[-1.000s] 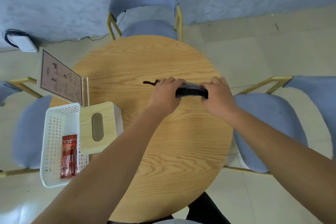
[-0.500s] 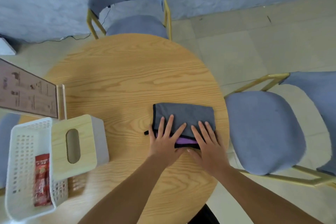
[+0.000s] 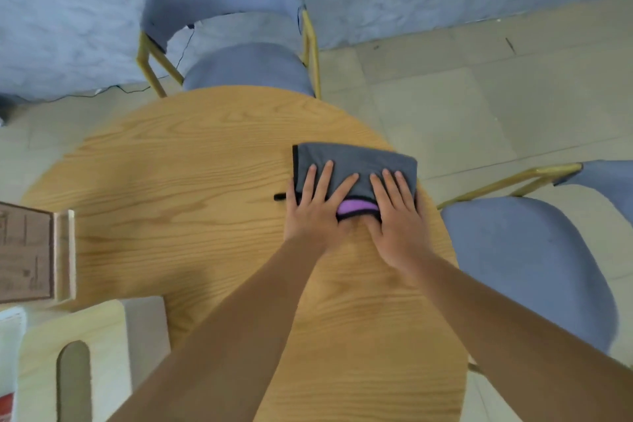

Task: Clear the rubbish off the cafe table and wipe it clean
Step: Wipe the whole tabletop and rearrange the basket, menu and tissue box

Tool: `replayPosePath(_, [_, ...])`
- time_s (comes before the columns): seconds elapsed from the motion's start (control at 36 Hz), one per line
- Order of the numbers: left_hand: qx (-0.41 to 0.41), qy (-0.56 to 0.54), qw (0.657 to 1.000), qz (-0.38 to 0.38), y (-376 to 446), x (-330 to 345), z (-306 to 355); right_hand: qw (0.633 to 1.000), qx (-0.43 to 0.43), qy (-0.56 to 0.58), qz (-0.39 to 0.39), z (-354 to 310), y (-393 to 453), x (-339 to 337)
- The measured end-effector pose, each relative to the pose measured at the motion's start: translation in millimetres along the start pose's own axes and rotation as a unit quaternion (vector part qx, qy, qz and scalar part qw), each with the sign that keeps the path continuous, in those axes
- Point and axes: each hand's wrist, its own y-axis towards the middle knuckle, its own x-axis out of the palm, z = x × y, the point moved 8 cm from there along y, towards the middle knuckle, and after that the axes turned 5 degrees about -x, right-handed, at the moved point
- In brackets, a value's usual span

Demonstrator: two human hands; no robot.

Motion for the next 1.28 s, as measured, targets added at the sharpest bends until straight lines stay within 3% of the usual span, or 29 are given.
replayPosePath(0.22, [-0.060, -0.002, 0.998, -0.009, 108, -36, -33, 0.999, -0.034, 0.011, -0.012, 2, 135, -12])
replayPosePath(0.5, [-0.077, 0.011, 0.997, -0.022, 103, -32, -26, 0.996, -0.083, 0.013, -0.037, 0, 130, -12])
replayPosePath(0.75, [-0.081, 0.023, 0.996, -0.037, 30, 5, 33, 0.990, -0.136, 0.017, -0.017, 34, 38, -16])
replayPosePath(1.06, [-0.018, 0.026, 0.996, -0.085, -112, 56, 91, 0.995, -0.084, 0.041, -0.030, 52, -128, 9])
replayPosePath(1.28, [0.007, 0.027, 0.993, -0.111, -247, 96, 90, 0.996, -0.051, 0.035, -0.063, 11, -267, 40])
